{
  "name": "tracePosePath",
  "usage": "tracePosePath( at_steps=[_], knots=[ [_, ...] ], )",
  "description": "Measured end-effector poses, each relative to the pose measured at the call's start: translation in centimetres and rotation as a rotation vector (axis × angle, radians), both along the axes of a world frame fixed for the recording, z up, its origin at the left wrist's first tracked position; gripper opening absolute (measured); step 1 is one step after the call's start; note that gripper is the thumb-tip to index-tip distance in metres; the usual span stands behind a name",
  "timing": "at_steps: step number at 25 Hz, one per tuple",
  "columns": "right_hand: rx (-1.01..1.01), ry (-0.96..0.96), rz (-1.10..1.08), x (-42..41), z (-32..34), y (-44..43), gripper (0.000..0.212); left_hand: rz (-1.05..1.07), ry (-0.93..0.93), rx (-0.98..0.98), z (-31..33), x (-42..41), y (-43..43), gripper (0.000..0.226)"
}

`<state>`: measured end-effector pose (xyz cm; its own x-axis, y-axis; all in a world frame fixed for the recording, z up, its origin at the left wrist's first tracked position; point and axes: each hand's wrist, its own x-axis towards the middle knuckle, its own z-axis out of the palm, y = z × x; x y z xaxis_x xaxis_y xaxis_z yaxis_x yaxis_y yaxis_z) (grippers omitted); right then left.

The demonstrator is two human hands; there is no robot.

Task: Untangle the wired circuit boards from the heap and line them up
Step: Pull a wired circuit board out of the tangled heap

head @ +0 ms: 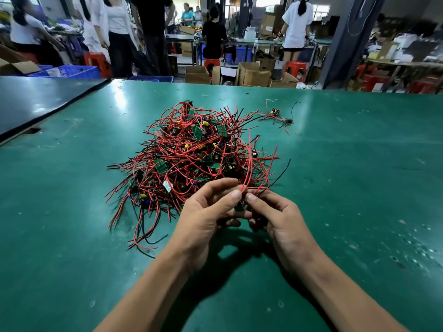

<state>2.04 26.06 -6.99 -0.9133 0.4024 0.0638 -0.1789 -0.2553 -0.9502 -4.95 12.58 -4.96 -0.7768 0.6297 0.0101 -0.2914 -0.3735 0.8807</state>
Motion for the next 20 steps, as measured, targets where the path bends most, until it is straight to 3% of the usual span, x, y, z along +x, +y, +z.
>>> tracePosePath(
  at_steps=[3,6,9,12,15,20],
  knots=[
    [0.001,-0.007,-0.057,0.0,0.3,0.4,0.021,-0.035,-0.017,-0.036,-0.6,0.0,0.2,0.038],
    [0.001,-0.016,-0.061,0.0,0.4,0.9,0.022,-0.114,-0.122,-0.052,-0.6,-0.1,0.3,0.025],
    [0.144,-0.022,-0.038,0.3,0.5,0.9,0.022,-0.159,-0.166,-0.091,-0.7,0.0,0.5,0.023],
    [0.206,-0.033,-0.051,0.3,0.6,0.9,0.021,-0.203,-0.139,-0.131,-1.2,0.2,0.6,0.030],
    [0.253,-0.088,-0.032,0.3,0.4,1.2,0.025,-0.186,-0.046,-0.203,-1.6,-0.2,0.7,0.020],
    [0.103,-0.140,0.016,0.2,0.2,1.3,0.030,-0.219,0.097,-0.234,-2.1,-0.3,0.8,0.014]
  ],
)
